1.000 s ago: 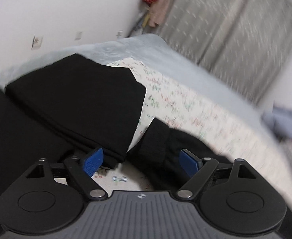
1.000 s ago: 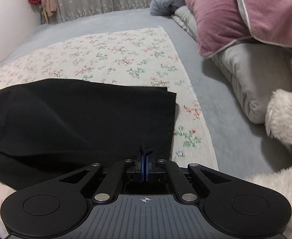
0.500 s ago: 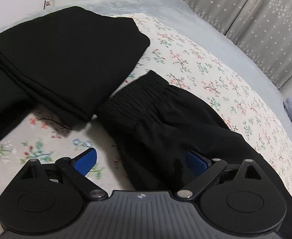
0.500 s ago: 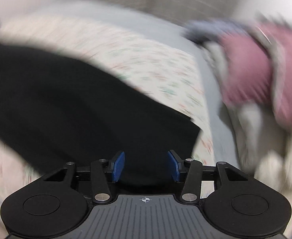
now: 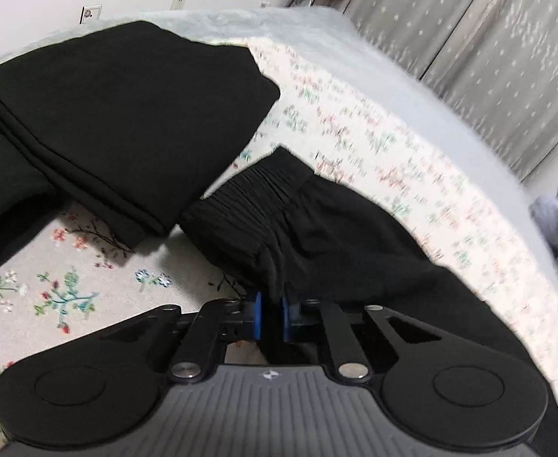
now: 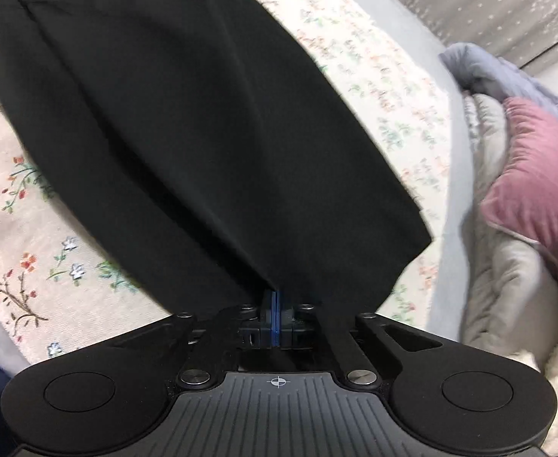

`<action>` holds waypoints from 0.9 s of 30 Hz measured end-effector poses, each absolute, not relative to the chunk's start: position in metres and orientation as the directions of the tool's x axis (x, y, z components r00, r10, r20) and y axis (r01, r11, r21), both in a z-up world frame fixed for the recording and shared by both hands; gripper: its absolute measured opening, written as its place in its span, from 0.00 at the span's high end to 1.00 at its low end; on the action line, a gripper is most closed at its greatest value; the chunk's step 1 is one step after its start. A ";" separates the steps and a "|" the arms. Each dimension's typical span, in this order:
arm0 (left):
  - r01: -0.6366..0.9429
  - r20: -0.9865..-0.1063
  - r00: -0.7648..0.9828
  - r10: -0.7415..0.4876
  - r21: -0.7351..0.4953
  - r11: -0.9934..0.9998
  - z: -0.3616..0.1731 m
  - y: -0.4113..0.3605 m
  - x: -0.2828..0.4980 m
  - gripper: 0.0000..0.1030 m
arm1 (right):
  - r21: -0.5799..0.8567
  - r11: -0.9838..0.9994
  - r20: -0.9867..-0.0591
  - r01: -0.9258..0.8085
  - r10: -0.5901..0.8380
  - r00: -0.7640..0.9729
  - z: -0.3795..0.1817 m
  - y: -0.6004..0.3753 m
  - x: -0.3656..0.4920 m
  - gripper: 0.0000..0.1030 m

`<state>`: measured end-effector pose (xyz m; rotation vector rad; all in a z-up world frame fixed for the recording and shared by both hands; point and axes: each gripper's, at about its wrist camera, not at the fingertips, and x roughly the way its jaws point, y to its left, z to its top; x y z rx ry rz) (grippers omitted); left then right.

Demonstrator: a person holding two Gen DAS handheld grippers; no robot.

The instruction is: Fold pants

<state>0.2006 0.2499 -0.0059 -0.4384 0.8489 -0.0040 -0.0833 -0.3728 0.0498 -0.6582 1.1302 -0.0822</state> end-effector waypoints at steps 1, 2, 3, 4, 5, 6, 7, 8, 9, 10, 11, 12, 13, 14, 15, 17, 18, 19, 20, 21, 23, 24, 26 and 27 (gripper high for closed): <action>-0.165 -0.718 0.670 -0.187 -0.389 0.906 -0.004 0.255 0.196 0.92 | -0.530 0.813 -0.799 -0.242 -0.382 0.464 0.057 -0.373 -0.088 1.00; -0.156 -0.713 0.672 -0.199 -0.399 0.903 -0.003 0.259 0.193 0.92 | -0.529 0.823 -0.785 -0.209 -0.380 0.489 0.066 -0.375 -0.094 1.00; -0.144 -0.711 0.671 -0.209 -0.402 0.904 -0.003 0.261 0.191 0.92 | -0.527 0.832 -0.769 -0.176 -0.379 0.514 0.076 -0.378 -0.101 1.00; -0.136 -0.715 0.667 -0.211 -0.395 0.909 -0.005 0.262 0.190 0.91 | -0.525 0.837 -0.759 -0.155 -0.378 0.530 0.082 -0.378 -0.108 1.00; -0.136 -0.722 0.659 -0.209 -0.388 0.912 -0.008 0.261 0.188 0.91 | -0.530 0.836 -0.749 -0.141 -0.384 0.540 0.086 -0.378 -0.116 1.00; -0.138 -0.725 0.655 -0.212 -0.391 0.910 -0.011 0.262 0.187 0.90 | -0.534 0.834 -0.746 -0.141 -0.387 0.541 0.086 -0.377 -0.121 1.00; -0.140 -0.726 0.652 -0.218 -0.398 0.907 -0.013 0.262 0.186 0.89 | -0.537 0.830 -0.752 -0.153 -0.388 0.534 0.083 -0.375 -0.125 1.00; -0.139 -0.727 0.649 -0.224 -0.404 0.904 -0.014 0.263 0.183 0.89 | -0.537 0.826 -0.762 -0.170 -0.388 0.519 0.077 -0.371 -0.127 1.00; -0.136 -0.724 0.650 -0.230 -0.409 0.902 -0.015 0.265 0.180 0.89 | -0.537 0.824 -0.771 -0.184 -0.390 0.503 0.070 -0.370 -0.127 1.00; -0.129 -0.721 0.653 -0.233 -0.409 0.904 -0.013 0.265 0.178 0.89 | -0.533 0.824 -0.781 -0.192 -0.391 0.487 0.064 -0.370 -0.126 1.00; -0.119 -0.715 0.658 -0.236 -0.408 0.905 -0.010 0.267 0.174 0.89 | -0.526 0.828 -0.789 -0.194 -0.389 0.476 0.060 -0.371 -0.126 1.00; -0.102 -0.705 0.667 -0.242 -0.408 0.907 -0.007 0.269 0.170 0.89 | -0.517 0.834 -0.793 -0.190 -0.384 0.472 0.061 -0.372 -0.126 1.00; -0.091 -0.699 0.673 -0.244 -0.406 0.910 -0.006 0.269 0.168 0.90 | -0.505 0.844 -0.795 -0.181 -0.373 0.478 0.065 -0.374 -0.127 1.00; -0.086 -0.698 0.673 -0.245 -0.403 0.911 -0.005 0.270 0.166 0.90 | -0.490 0.855 -0.796 -0.170 -0.359 0.488 0.072 -0.376 -0.129 1.00; -0.088 -0.700 0.671 -0.246 -0.405 0.910 -0.005 0.270 0.166 0.90 | -0.476 0.865 -0.795 -0.160 -0.345 0.500 0.079 -0.379 -0.131 1.00; -0.084 -0.689 0.677 -0.261 -0.424 0.902 -0.007 0.270 0.164 0.90 | -0.457 0.875 -0.798 -0.161 -0.324 0.509 0.086 -0.377 -0.137 1.00; -0.077 -0.681 0.680 -0.272 -0.435 0.897 -0.007 0.270 0.162 0.90 | -0.455 0.876 -0.797 -0.159 -0.321 0.511 0.087 -0.376 -0.140 1.00; -0.072 -0.674 0.684 -0.279 -0.443 0.894 -0.008 0.270 0.162 0.89 | -0.450 0.880 -0.797 -0.151 -0.320 0.511 0.087 -0.378 -0.142 1.00; -0.067 -0.671 0.685 -0.284 -0.446 0.893 -0.009 0.270 0.161 0.88 | -0.452 0.881 -0.794 -0.138 -0.327 0.512 0.085 -0.380 -0.142 1.00; -0.077 -0.677 0.680 -0.280 -0.446 0.892 -0.012 0.271 0.162 0.79 | -0.456 0.881 -0.795 -0.129 -0.338 0.503 0.082 -0.382 -0.142 1.00; -0.118 -0.694 0.668 -0.270 -0.457 0.882 -0.014 0.277 0.164 0.60 | -0.483 0.864 -0.802 -0.144 -0.370 0.470 0.068 -0.383 -0.139 1.00; -0.127 -0.686 0.672 -0.277 -0.476 0.870 -0.014 0.282 0.163 0.47 | -0.481 0.863 -0.809 -0.154 -0.369 0.457 0.063 -0.381 -0.139 1.00; -0.141 -0.671 0.684 -0.287 -0.507 0.850 -0.013 0.290 0.162 0.29 | -0.475 0.868 -0.807 -0.144 -0.364 0.465 0.068 -0.382 -0.141 1.00; -0.146 -0.663 0.692 -0.287 -0.518 0.843 -0.012 0.293 0.162 0.23 | -0.474 0.870 -0.803 -0.138 -0.362 0.473 0.071 -0.383 -0.143 1.00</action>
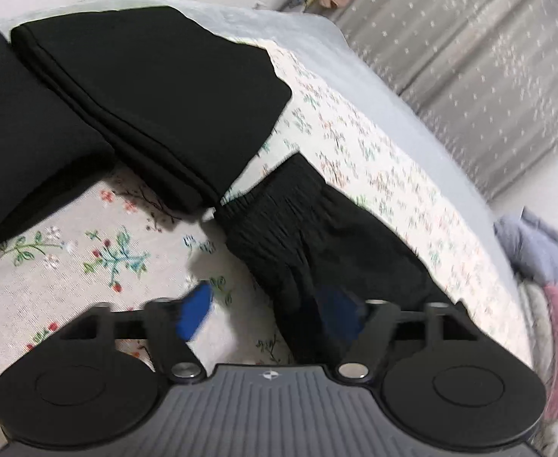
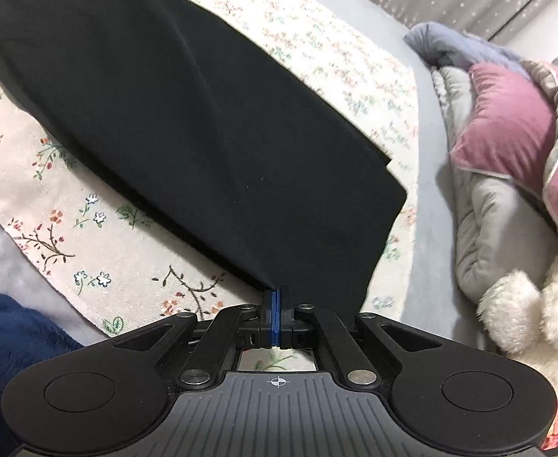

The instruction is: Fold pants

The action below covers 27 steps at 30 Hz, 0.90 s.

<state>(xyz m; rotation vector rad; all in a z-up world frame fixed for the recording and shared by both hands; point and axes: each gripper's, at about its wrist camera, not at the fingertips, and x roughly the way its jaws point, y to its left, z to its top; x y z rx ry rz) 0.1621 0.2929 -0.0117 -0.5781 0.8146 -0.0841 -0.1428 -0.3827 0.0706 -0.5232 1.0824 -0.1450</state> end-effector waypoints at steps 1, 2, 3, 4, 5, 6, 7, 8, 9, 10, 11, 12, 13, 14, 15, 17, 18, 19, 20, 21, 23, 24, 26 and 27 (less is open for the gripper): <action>-0.147 -0.657 0.696 -0.291 -0.527 0.837 -0.011 0.293 0.163 0.21 | -0.463 0.877 -0.802 -0.128 -0.354 0.481 0.075 -0.385 -0.144 1.00; -0.143 -0.651 0.695 -0.304 -0.540 0.829 -0.011 0.293 0.164 0.20 | -0.451 0.884 -0.807 -0.125 -0.344 0.480 0.076 -0.386 -0.144 1.00; -0.134 -0.647 0.692 -0.321 -0.552 0.823 -0.011 0.290 0.166 0.17 | -0.439 0.888 -0.819 -0.136 -0.333 0.468 0.077 -0.387 -0.144 1.00; -0.128 -0.648 0.686 -0.332 -0.556 0.821 -0.012 0.287 0.170 0.12 | -0.433 0.888 -0.829 -0.151 -0.327 0.454 0.076 -0.387 -0.143 1.00; -0.131 -0.653 0.682 -0.330 -0.552 0.823 -0.013 0.283 0.174 0.10 | -0.422 0.892 -0.843 -0.163 -0.320 0.433 0.075 -0.387 -0.141 1.00; -0.143 -0.662 0.680 -0.316 -0.542 0.828 -0.015 0.279 0.179 0.10 | -0.412 0.895 -0.855 -0.171 -0.314 0.413 0.076 -0.386 -0.139 0.99; -0.161 -0.672 0.678 -0.297 -0.531 0.832 -0.018 0.274 0.185 0.10 | -0.414 0.894 -0.853 -0.172 -0.314 0.416 0.080 -0.382 -0.138 0.97; -0.182 -0.682 0.677 -0.278 -0.521 0.834 -0.021 0.272 0.190 0.10 | -0.416 0.896 -0.839 -0.158 -0.311 0.446 0.089 -0.376 -0.136 0.93; -0.204 -0.692 0.676 -0.255 -0.508 0.837 -0.024 0.269 0.197 0.12 | -0.400 0.906 -0.823 -0.138 -0.288 0.489 0.100 -0.367 -0.134 0.92; -0.218 -0.700 0.674 -0.236 -0.493 0.842 -0.025 0.266 0.200 0.21 | -0.364 0.922 -0.812 -0.133 -0.245 0.531 0.109 -0.356 -0.133 0.91; -0.223 -0.703 0.677 -0.218 -0.478 0.850 -0.026 0.262 0.204 0.28 | -0.324 0.934 -0.799 -0.151 -0.184 0.572 0.117 -0.343 -0.130 0.90; -0.227 -0.705 0.682 -0.192 -0.455 0.861 -0.026 0.258 0.206 0.46 | -0.287 0.939 -0.786 -0.191 -0.116 0.608 0.122 -0.323 -0.126 0.90; -0.240 -0.710 0.688 -0.154 -0.422 0.874 -0.025 0.256 0.206 0.73 | -0.263 0.936 -0.778 -0.233 -0.063 0.625 0.120 -0.305 -0.121 0.90; -0.235 -0.705 0.691 -0.159 -0.427 0.873 -0.026 0.256 0.206 0.78 | -0.250 0.927 -0.776 -0.281 -0.018 0.630 0.114 -0.283 -0.114 0.90; -0.246 -0.697 0.699 -0.164 -0.449 0.859 -0.025 0.260 0.202 0.82 | -0.260 0.906 -0.774 -0.335 0.012 0.633 0.102 -0.256 -0.106 0.90; -0.251 -0.665 0.730 -0.158 -0.475 0.843 -0.019 0.269 0.186 0.87 | -0.293 0.861 -0.770 -0.415 0.044 0.636 0.075 -0.208 -0.089 0.90; -0.241 -0.652 0.745 -0.138 -0.456 0.857 -0.012 0.274 0.174 0.88 | -0.301 0.841 -0.772 -0.451 0.063 0.633 0.060 -0.187 -0.080 0.92; -0.237 -0.647 0.754 -0.114 -0.430 0.871 -0.006 0.276 0.164 0.88 | -0.303 0.829 -0.773 -0.469 0.074 0.630 0.048 -0.172 -0.073 0.92; -0.235 -0.641 0.761 -0.098 -0.414 0.879 0.000 0.282 0.151 0.88 | -0.307 0.825 -0.775 -0.474 0.073 0.628 0.037 -0.161 -0.064 0.92; -0.225 -0.628 0.772 -0.099 -0.415 0.882 0.005 0.289 0.137 0.88 | -0.306 0.827 -0.782 -0.472 0.065 0.620 0.028 -0.156 -0.058 0.92; -0.209 -0.595 0.799 -0.086 -0.410 0.888 0.010 0.299 0.109 0.88 | -0.260 0.848 -0.801 -0.462 0.078 0.593 0.020 -0.156 -0.052 0.94; -0.202 -0.583 0.809 -0.074 -0.394 0.897 0.011 0.300 0.099 0.88 | -0.225 0.855 -0.813 -0.467 0.099 0.574 0.021 -0.158 -0.053 0.95; -0.182 -0.583 0.810 -0.071 -0.364 0.913 0.004 0.300 0.092 0.86 | -0.177 0.859 -0.835 -0.481 0.127 0.535 0.025 -0.165 -0.055 0.96; -0.179 -0.602 0.794 -0.080 -0.358 0.916 -0.004 0.301 0.095 0.83 | -0.165 0.864 -0.840 -0.476 0.130 0.526 0.026 -0.169 -0.056 0.96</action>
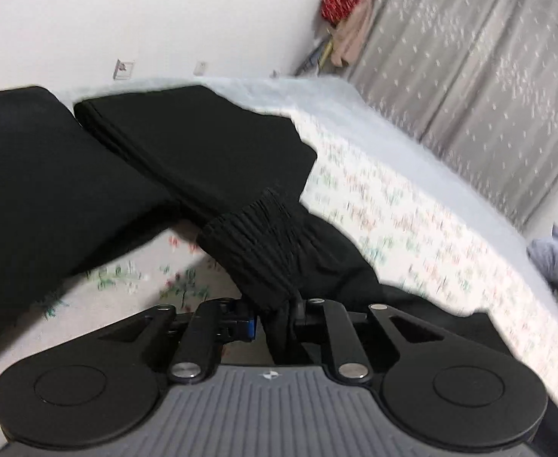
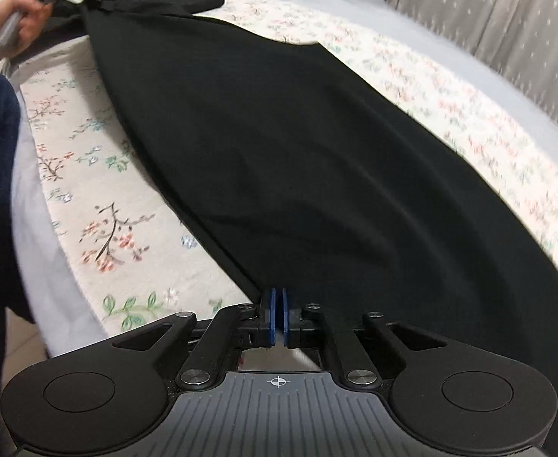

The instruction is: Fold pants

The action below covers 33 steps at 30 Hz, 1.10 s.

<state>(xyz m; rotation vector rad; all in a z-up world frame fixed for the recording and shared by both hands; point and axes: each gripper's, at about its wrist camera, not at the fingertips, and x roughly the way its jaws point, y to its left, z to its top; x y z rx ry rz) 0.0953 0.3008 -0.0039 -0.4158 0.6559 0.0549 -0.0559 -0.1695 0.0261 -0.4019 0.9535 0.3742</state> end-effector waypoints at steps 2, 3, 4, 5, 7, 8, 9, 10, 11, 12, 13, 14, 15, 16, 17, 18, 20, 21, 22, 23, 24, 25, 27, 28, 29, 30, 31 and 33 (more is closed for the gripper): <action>-0.220 -0.650 0.753 -0.103 -0.396 0.892 -0.017 0.309 0.104 0.78 | -0.126 0.882 -0.847 -0.454 0.143 0.512 0.026 -0.179 -0.052 0.99; -0.230 -0.654 0.744 -0.135 -0.441 0.868 -0.021 0.316 0.107 0.75 | -0.108 0.888 -0.850 -0.448 0.152 0.505 0.026 -0.182 -0.049 1.00; -0.224 -0.641 0.749 -0.169 -0.485 0.845 -0.023 0.323 0.107 0.71 | -0.099 0.889 -0.852 -0.446 0.156 0.500 0.026 -0.183 -0.048 1.00; -0.215 -0.626 0.757 -0.188 -0.509 0.833 -0.023 0.328 0.107 0.67 | -0.106 0.885 -0.853 -0.453 0.154 0.499 0.028 -0.183 -0.049 1.00; -0.209 -0.624 0.761 -0.179 -0.497 0.842 -0.018 0.330 0.106 0.48 | -0.116 0.876 -0.857 -0.468 0.150 0.493 0.032 -0.183 -0.052 0.97; -0.223 -0.628 0.765 -0.145 -0.470 0.854 -0.013 0.330 0.105 0.44 | -0.109 0.873 -0.862 -0.475 0.155 0.482 0.035 -0.185 -0.052 0.94; -0.228 -0.617 0.779 -0.116 -0.450 0.864 -0.006 0.331 0.101 0.38 | -0.101 0.872 -0.862 -0.480 0.164 0.479 0.040 -0.185 -0.053 0.93; -0.227 -0.609 0.786 -0.103 -0.439 0.870 -0.002 0.330 0.100 0.33 | -0.088 0.872 -0.848 -0.482 0.188 0.496 0.050 -0.186 -0.054 0.92; -0.226 -0.603 0.792 -0.094 -0.432 0.873 0.003 0.330 0.096 0.31 | -0.067 0.875 -0.824 -0.480 0.223 0.522 0.063 -0.190 -0.051 0.89; -0.221 -0.588 0.804 -0.089 -0.434 0.873 0.008 0.331 0.092 0.26 | -0.035 0.880 -0.797 -0.474 0.262 0.545 0.077 -0.196 -0.043 0.82; -0.214 -0.572 0.816 -0.085 -0.436 0.874 0.012 0.331 0.088 0.19 | -0.008 0.884 -0.770 -0.468 0.293 0.566 0.088 -0.199 -0.034 0.77; -0.208 -0.558 0.826 -0.082 -0.435 0.876 0.014 0.331 0.086 0.17 | 0.012 0.887 -0.746 -0.462 0.316 0.587 0.099 -0.201 -0.022 0.69; -0.199 -0.550 0.832 -0.079 -0.428 0.882 0.017 0.331 0.085 0.16 | 0.018 0.888 -0.729 -0.460 0.327 0.601 0.105 -0.201 -0.008 0.66; -0.192 -0.545 0.835 -0.072 -0.412 0.891 0.018 0.329 0.090 0.16 | 0.023 0.885 -0.717 -0.466 0.340 0.609 0.110 -0.199 0.009 0.65; -0.190 -0.545 0.836 -0.059 -0.389 0.902 0.018 0.323 0.099 0.16 | 0.039 0.878 -0.708 -0.477 0.361 0.606 0.112 -0.196 0.030 0.65; -0.190 -0.553 0.832 -0.049 -0.366 0.911 0.020 0.321 0.105 0.17 | 0.066 0.873 -0.702 -0.484 0.385 0.599 0.112 -0.194 0.052 0.65; -0.167 -0.570 0.820 -0.051 -0.322 0.932 0.026 0.312 0.124 0.17 | 0.134 0.866 -0.694 -0.482 0.429 0.578 0.108 -0.182 0.103 0.65; -0.147 -0.577 0.815 -0.046 -0.283 0.948 0.029 0.308 0.133 0.16 | 0.148 0.864 -0.694 -0.481 0.438 0.572 0.104 -0.173 0.126 0.65; -0.130 -0.586 0.810 -0.039 -0.244 0.961 0.031 0.308 0.142 0.15 | 0.149 0.863 -0.698 -0.484 0.438 0.566 0.100 -0.163 0.150 0.65; -0.115 -0.604 0.797 -0.030 -0.201 0.973 0.030 0.303 0.154 0.12 | 0.142 0.861 -0.707 -0.489 0.434 0.558 0.095 -0.152 0.171 0.65; -0.096 -0.632 0.774 -0.027 -0.159 0.983 0.029 0.299 0.168 0.08 | 0.135 0.859 -0.715 -0.494 0.430 0.552 0.088 -0.140 0.189 0.65; -0.077 -0.659 0.751 -0.029 -0.131 0.988 0.026 0.295 0.182 0.07 | 0.129 0.856 -0.723 -0.500 0.427 0.543 0.082 -0.128 0.209 0.65; -0.058 -0.707 0.707 -0.026 -0.095 0.994 0.020 0.291 0.203 0.07 | 0.120 0.857 -0.741 -0.501 0.413 0.530 0.072 -0.113 0.243 0.65; -0.056 -0.724 0.689 -0.021 -0.082 0.995 0.017 0.289 0.213 0.07 | 0.112 0.860 -0.752 -0.498 0.401 0.523 0.066 -0.109 0.255 0.65; -0.049 -0.739 0.673 -0.023 -0.075 0.996 0.013 0.287 0.222 0.08 | 0.107 0.862 -0.767 -0.495 0.389 0.511 0.059 -0.104 0.267 0.65; -0.037 -0.748 0.663 -0.030 -0.073 0.997 0.009 0.284 0.228 0.14 | 0.111 0.862 -0.779 -0.495 0.385 0.495 0.052 -0.102 0.276 0.65; -0.028 -0.753 0.658 -0.026 -0.059 0.998 0.006 0.280 0.233 0.41 | 0.119 0.859 -0.793 -0.498 0.384 0.472 0.045 -0.099 0.283 0.65; -0.019 -0.753 0.657 0.015 0.003 1.000 0.004 0.270 0.236 0.52 | 0.112 0.840 -0.829 -0.531 0.373 0.416 0.027 -0.090 0.289 0.75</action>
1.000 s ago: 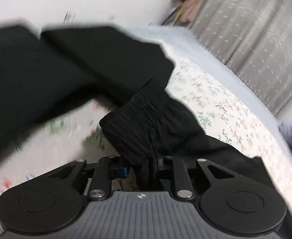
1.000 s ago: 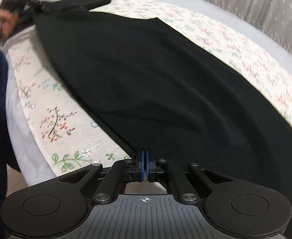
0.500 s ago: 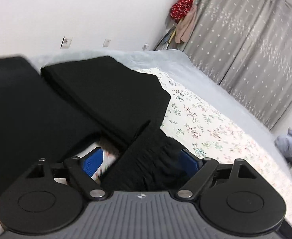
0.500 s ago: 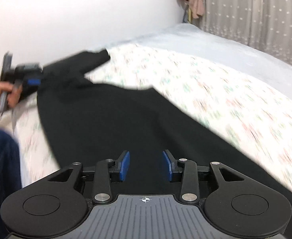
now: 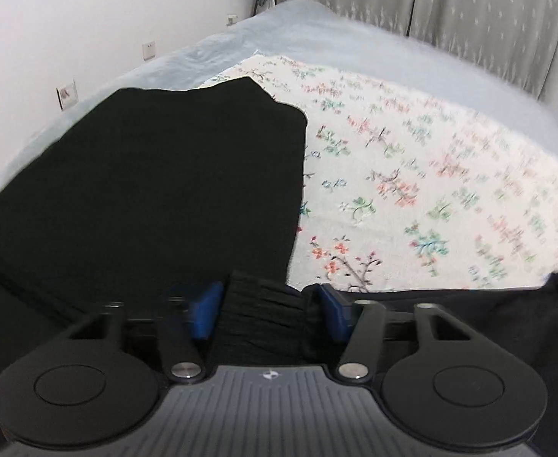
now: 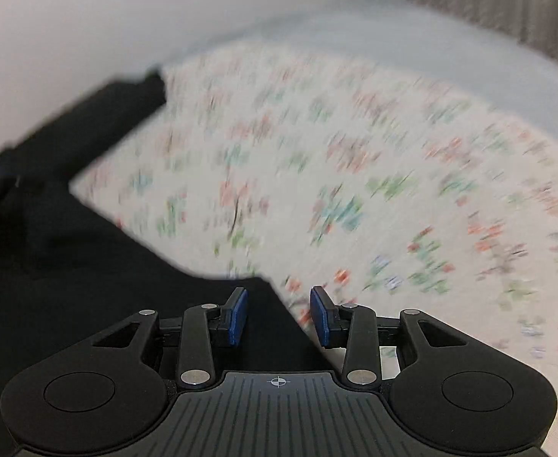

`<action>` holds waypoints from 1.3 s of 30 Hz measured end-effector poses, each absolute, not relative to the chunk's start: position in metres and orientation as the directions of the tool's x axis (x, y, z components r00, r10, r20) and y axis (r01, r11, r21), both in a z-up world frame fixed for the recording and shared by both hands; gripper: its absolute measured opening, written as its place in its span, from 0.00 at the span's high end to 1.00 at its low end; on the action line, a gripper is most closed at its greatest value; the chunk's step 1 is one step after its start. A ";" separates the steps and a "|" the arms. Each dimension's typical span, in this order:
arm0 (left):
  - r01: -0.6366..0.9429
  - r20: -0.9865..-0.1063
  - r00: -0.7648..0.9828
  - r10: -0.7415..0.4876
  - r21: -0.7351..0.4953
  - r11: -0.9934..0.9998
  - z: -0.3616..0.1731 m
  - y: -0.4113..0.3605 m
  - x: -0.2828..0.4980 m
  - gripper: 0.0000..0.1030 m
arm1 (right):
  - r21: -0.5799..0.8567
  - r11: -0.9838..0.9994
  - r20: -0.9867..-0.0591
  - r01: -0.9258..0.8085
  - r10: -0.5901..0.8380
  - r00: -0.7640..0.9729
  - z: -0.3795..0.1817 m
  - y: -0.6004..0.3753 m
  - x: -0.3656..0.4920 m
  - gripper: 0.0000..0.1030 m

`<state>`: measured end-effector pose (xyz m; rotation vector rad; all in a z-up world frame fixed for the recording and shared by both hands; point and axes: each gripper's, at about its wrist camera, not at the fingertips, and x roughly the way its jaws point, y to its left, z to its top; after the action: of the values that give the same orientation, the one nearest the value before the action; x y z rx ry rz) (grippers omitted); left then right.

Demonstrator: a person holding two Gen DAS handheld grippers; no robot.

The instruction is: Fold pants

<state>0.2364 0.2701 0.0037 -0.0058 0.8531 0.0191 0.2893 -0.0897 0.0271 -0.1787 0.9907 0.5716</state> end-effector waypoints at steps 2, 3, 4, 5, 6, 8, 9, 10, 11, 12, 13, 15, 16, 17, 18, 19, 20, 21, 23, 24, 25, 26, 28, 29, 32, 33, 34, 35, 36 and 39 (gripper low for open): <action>0.008 -0.721 0.693 0.007 0.018 1.000 0.009 0.263 0.235 0.55 | 0.080 0.814 -0.823 -0.576 0.380 0.423 0.019 -0.082 0.281 0.91; 0.010 -0.693 0.721 0.000 0.010 1.000 0.015 0.262 0.230 0.55 | 0.078 0.806 -0.815 -0.586 0.390 0.428 0.020 -0.082 0.277 0.99; 0.008 -0.665 0.747 -0.009 -0.005 1.000 0.021 0.264 0.230 0.55 | 0.066 0.805 -0.805 -0.589 0.392 0.445 0.023 -0.084 0.272 0.99; 0.005 -0.643 0.766 -0.013 -0.015 1.000 0.025 0.264 0.232 0.55 | 0.046 0.806 -0.791 -0.590 0.390 0.471 0.027 -0.085 0.269 1.00; 0.004 -0.626 0.780 -0.012 -0.015 1.000 0.027 0.265 0.232 0.55 | 0.035 0.811 -0.769 -0.584 0.395 0.503 0.034 -0.089 0.264 1.00; -0.002 -0.628 0.778 -0.009 -0.017 1.000 0.019 0.262 0.244 0.53 | 0.042 0.827 -0.735 -0.561 0.406 0.543 0.046 -0.095 0.266 1.00; -0.015 -0.652 0.758 -0.002 -0.021 1.000 0.011 0.261 0.252 0.52 | 0.059 0.838 -0.724 -0.543 0.410 0.554 0.050 -0.099 0.267 1.00; -0.033 -0.676 0.737 0.015 -0.014 0.999 0.003 0.260 0.261 0.48 | 0.071 0.848 -0.724 -0.526 0.406 0.558 0.050 -0.102 0.272 1.00; -0.042 -0.690 0.723 0.022 -0.012 0.999 -0.001 0.260 0.267 0.46 | 0.071 0.858 -0.739 -0.509 0.388 0.550 0.045 -0.102 0.277 1.00; -0.050 -0.689 0.725 0.026 -0.016 0.999 -0.003 0.261 0.269 0.41 | 0.039 0.867 -0.763 -0.497 0.347 0.545 0.035 -0.097 0.281 1.00; -0.064 -0.679 0.734 0.035 -0.018 0.998 -0.001 0.263 0.269 0.34 | 0.007 0.871 -0.786 -0.492 0.309 0.536 0.023 -0.090 0.287 1.00; -0.105 -0.635 0.771 0.052 -0.046 0.993 0.014 0.272 0.256 0.27 | -0.037 0.879 -0.783 -0.475 0.270 0.561 0.013 -0.082 0.285 1.00; -0.112 -0.607 0.793 0.045 -0.072 0.991 0.022 0.278 0.246 0.19 | -0.038 0.890 -0.777 -0.455 0.260 0.573 0.013 -0.080 0.285 0.99; -0.114 -0.578 0.815 0.039 -0.095 0.989 0.032 0.284 0.234 0.15 | -0.036 0.903 -0.773 -0.428 0.247 0.585 0.015 -0.081 0.285 0.99; -0.128 -0.559 0.828 0.050 -0.102 0.986 0.041 0.290 0.223 0.10 | -0.052 0.919 -0.765 -0.391 0.215 0.607 0.017 -0.083 0.287 0.98; -0.158 -0.544 0.835 0.077 -0.103 0.982 0.050 0.297 0.209 0.10 | -0.090 0.936 -0.756 -0.340 0.158 0.636 0.020 -0.085 0.286 0.98; -0.186 -0.536 0.838 0.101 -0.107 0.977 0.054 0.304 0.196 0.10 | -0.132 0.946 -0.742 -0.297 0.104 0.662 0.023 -0.088 0.283 0.95; -0.202 -0.536 0.837 0.107 -0.122 0.972 0.058 0.311 0.180 0.10 | -0.141 0.952 -0.727 -0.271 0.086 0.681 0.029 -0.093 0.278 0.87; -0.205 -0.566 0.820 0.079 -0.162 0.965 0.055 0.319 0.156 0.10 | -0.082 0.963 -0.707 -0.256 0.125 0.697 0.046 -0.108 0.260 0.86; -0.206 -0.586 0.807 0.068 -0.172 0.963 0.051 0.320 0.145 0.11 | -0.058 0.964 -0.694 -0.259 0.147 0.705 0.055 -0.110 0.249 0.86; -0.202 -0.609 0.791 0.058 -0.171 0.964 0.045 0.318 0.136 0.12 | -0.039 0.961 -0.686 -0.273 0.173 0.707 0.063 -0.112 0.235 0.86; -0.205 -0.632 0.773 0.057 -0.164 0.965 0.040 0.316 0.131 0.13 | -0.016 0.952 -0.683 -0.307 0.214 0.699 0.071 -0.112 0.218 0.86; -0.211 -0.659 0.750 0.052 -0.164 0.964 0.030 0.309 0.121 0.14 | 0.025 0.924 -0.686 -0.381 0.293 0.666 0.080 -0.106 0.187 0.85; -0.205 -0.670 0.741 0.039 -0.170 0.964 0.024 0.305 0.121 0.15 | 0.034 0.909 -0.693 -0.415 0.320 0.646 0.081 -0.102 0.167 0.79; -0.238 -0.708 0.705 0.030 -0.197 0.951 0.011 0.299 0.130 0.36 | 0.023 0.869 -0.734 -0.494 0.350 0.582 0.072 -0.089 0.109 0.75; -0.248 -0.721 0.693 0.020 -0.212 0.945 0.006 0.298 0.138 0.54 | 0.027 0.856 -0.747 -0.516 0.361 0.559 0.065 -0.085 0.093 0.75; -0.273 -0.731 0.682 0.032 -0.214 0.938 0.004 0.298 0.145 0.61 | 0.032 0.846 -0.755 -0.532 0.368 0.542 0.061 -0.084 0.076 0.75; -0.291 -0.727 0.685 0.042 -0.220 0.931 0.004 0.298 0.149 0.63 | 0.028 0.842 -0.764 -0.539 0.366 0.532 0.056 -0.084 0.061 0.75; -0.302 -0.723 0.689 0.049 -0.225 0.926 0.005 0.298 0.149 0.66 | 0.012 0.839 -0.773 -0.544 0.353 0.528 0.051 -0.084 0.048 0.75; -0.302 -0.681 0.730 0.066 -0.233 0.925 0.019 0.294 0.149 0.73 | -0.016 0.841 -0.793 -0.541 0.318 0.519 0.037 -0.091 0.018 0.75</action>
<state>0.1492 0.2944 0.0188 -0.3422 0.7282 0.2070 0.0176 -0.0905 0.0375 -0.2763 0.8858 0.5231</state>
